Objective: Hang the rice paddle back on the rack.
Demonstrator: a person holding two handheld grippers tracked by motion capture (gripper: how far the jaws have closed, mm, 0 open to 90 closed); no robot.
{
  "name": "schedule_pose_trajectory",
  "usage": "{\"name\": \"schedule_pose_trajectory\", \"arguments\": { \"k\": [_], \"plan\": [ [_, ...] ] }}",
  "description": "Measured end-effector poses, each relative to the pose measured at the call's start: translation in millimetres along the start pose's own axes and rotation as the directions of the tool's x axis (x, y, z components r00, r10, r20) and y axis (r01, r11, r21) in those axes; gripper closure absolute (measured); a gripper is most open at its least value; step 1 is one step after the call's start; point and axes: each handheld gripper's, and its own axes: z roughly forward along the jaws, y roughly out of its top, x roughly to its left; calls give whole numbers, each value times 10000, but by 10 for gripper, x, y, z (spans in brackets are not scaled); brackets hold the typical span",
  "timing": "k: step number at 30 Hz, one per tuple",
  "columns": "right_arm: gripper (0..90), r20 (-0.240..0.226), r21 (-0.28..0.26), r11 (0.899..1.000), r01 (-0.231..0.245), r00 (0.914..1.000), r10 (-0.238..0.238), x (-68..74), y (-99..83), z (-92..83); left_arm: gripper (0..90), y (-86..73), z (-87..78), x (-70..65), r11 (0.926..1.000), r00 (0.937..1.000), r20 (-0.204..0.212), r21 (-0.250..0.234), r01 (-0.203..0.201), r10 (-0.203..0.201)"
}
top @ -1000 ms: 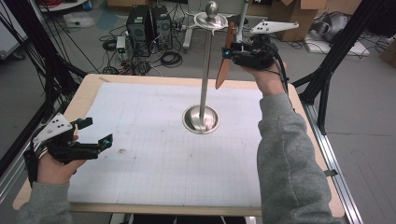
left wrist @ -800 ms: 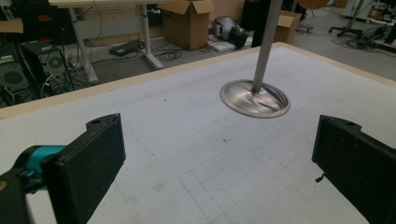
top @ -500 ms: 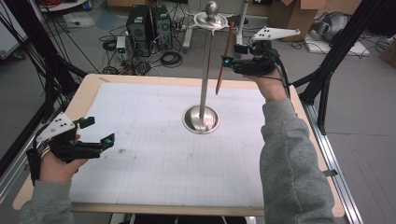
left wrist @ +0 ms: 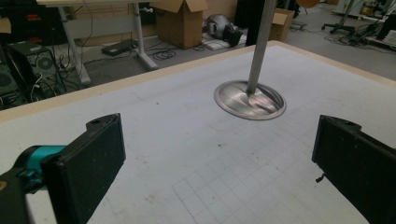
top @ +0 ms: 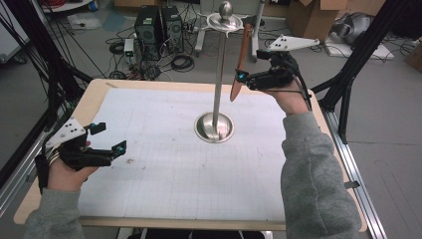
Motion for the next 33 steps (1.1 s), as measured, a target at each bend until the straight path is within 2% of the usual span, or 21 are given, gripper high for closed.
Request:
{"name": "schedule_pose_trajectory", "arguments": {
  "k": [15,21,26,27,33],
  "plan": [
    [16,193,131,9997,-184,9996,181,-11,-207,-149,30,42,142,-10,10000,9997,241,38,-58,57],
    [16,316,210,9990,-404,9987,398,-39,-375,-270,30,71,210,-7,10000,9992,396,-8,-31,32],
    [16,370,268,9986,-466,9983,456,-42,-473,-341,30,92,245,-6,10000,9990,445,-66,-67,69],
    [16,383,213,9991,-363,9986,354,-49,-494,-353,31,95,256,-6,9999,9990,444,-98,-30,34],
    [16,297,223,9982,-563,9980,557,-32,-618,-459,30,107,307,3,10000,9988,481,-97,-15,20]
  ]
}}
